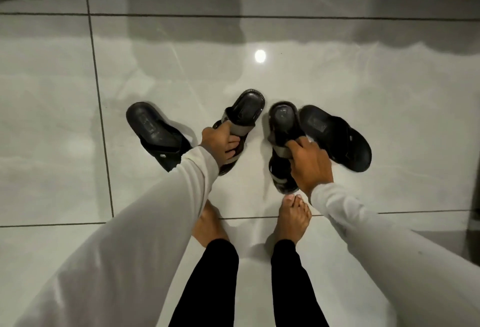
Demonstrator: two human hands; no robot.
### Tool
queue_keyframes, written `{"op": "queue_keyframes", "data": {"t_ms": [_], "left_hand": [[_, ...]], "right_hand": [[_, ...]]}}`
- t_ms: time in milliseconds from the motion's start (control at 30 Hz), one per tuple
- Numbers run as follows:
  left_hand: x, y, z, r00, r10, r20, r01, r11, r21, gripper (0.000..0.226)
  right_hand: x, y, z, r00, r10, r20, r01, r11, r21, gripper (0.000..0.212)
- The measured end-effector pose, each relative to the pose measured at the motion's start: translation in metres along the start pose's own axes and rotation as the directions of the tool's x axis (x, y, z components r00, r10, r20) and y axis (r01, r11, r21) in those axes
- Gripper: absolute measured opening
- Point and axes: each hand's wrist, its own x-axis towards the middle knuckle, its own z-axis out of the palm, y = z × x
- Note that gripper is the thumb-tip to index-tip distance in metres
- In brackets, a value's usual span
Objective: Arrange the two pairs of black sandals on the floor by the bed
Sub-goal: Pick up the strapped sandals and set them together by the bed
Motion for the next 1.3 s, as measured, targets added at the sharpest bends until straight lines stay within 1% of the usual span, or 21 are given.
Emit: {"op": "queue_keyframes", "data": {"t_ms": [33,67,100,133,167,200,233,267,300,333,367,400,467,500,567,633,767,933,1033,1133,1300], "left_hand": [[0.001,-0.002,-0.001,1.000,-0.017,0.022,0.016,0.999,0.038,0.036],[0.003,-0.005,-0.003,1.000,0.021,0.010,-0.022,0.993,0.114,0.036],[0.007,-0.007,-0.006,0.991,0.133,-0.030,-0.121,0.960,0.253,0.031],[0.012,-0.009,-0.011,0.949,0.310,-0.052,-0.252,0.850,0.463,0.025],[0.018,-0.011,-0.017,0.874,0.486,0.000,-0.357,0.642,0.678,0.021],[0.021,-0.012,-0.022,0.778,0.617,0.122,-0.424,0.372,0.826,0.024],[0.025,-0.013,-0.025,0.666,0.687,0.289,-0.467,0.082,0.881,0.031],[0.029,-0.012,-0.025,0.540,0.702,0.464,-0.482,-0.194,0.855,0.037],[0.034,-0.009,-0.022,0.437,0.655,0.616,-0.463,-0.424,0.779,0.041],[0.038,-0.006,-0.018,0.406,0.557,0.724,-0.433,-0.580,0.690,0.043],[0.042,-0.004,-0.014,0.449,0.439,0.778,-0.417,-0.667,0.617,0.041],[0.043,-0.001,-0.009,0.518,0.352,0.779,-0.409,-0.698,0.588,0.037],[0.042,0.002,-0.001,0.645,0.284,0.710,-0.385,-0.682,0.623,0.026],[0.040,0.003,0.001,0.663,0.298,0.687,-0.378,-0.659,0.650,0.022],[0.033,-0.001,0.004,0.629,0.363,0.687,-0.403,-0.604,0.688,0.017],[0.020,-0.006,0.001,0.602,0.419,0.680,-0.425,-0.553,0.717,0.017],[-0.019,-0.014,-0.014,0.649,0.429,0.628,-0.449,-0.450,0.772,0.018],[-0.073,-0.017,-0.051,0.659,0.470,0.587,-0.422,-0.414,0.807,0.021],[-0.096,-0.016,-0.092,0.665,0.527,0.529,-0.374,-0.378,0.847,0.027],[-0.108,-0.013,-0.145,0.676,0.564,0.474,-0.330,-0.342,0.880,0.025],[-0.103,-0.010,-0.241,0.719,0.589,0.369,-0.224,-0.306,0.925,0.028]], "right_hand": [[0.009,-0.002,0.002,0.999,-0.013,0.030,0.013,1.000,0.018,0.054],[0.016,-0.004,0.004,0.999,-0.008,0.051,0.004,0.997,0.073,0.060],[0.021,-0.006,0.006,0.998,0.016,0.061,-0.025,0.990,0.140,0.065],[0.025,-0.007,0.008,0.997,0.049,0.059,-0.060,0.981,0.187,0.070],[0.027,-0.007,0.011,0.996,0.070,0.048,-0.078,0.979,0.188,0.074],[0.028,-0.006,0.015,0.997,0.073,0.035,-0.078,0.986,0.148,0.075],[0.030,-0.004,0.019,0.997,0.065,0.031,-0.068,0.992,0.102,0.074],[0.033,0.001,0.023,0.998,0.057,0.041,-0.059,0.996,0.059,0.072],[0.037,0.005,0.027,0.997,0.043,0.065,-0.044,0.999,0.021,0.069],[0.041,0.010,0.029,0.996,0.019,0.088,-0.018,1.000,-0.014,0.065],[0.045,0.014,0.030,0.995,-0.010,0.103,0.016,0.998,-0.055,0.059],[0.049,0.017,0.030,0.994,-0.042,0.102,0.052,0.993,-0.105,0.053],[0.055,0.020,0.031,0.991,-0.106,0.082,0.120,0.973,-0.196,0.040],[0.057,0.020,0.030,0.988,-0.135,0.070,0.147,0.968,-0.202,0.034],[0.058,0.022,0.029,0.981,-0.184,0.056,0.191,0.970,-0.151,0.027],[0.052,0.019,0.021,0.972,-0.226,0.066,0.231,0.971,-0.070,0.028],[0.027,0.002,-0.006,0.956,-0.281,0.081,0.277,0.959,0.056,0.025],[0.002,-0.044,-0.037,0.926,-0.371,0.068,0.355,0.919,0.174,0.024],[-0.003,-0.087,-0.052,0.893,-0.432,0.127,0.406,0.895,0.186,0.022],[0.000,-0.136,-0.057,0.850,-0.500,0.168,0.465,0.861,0.206,0.023],[0.010,-0.237,-0.034,0.797,-0.564,0.216,0.512,0.821,0.252,0.026]]}}
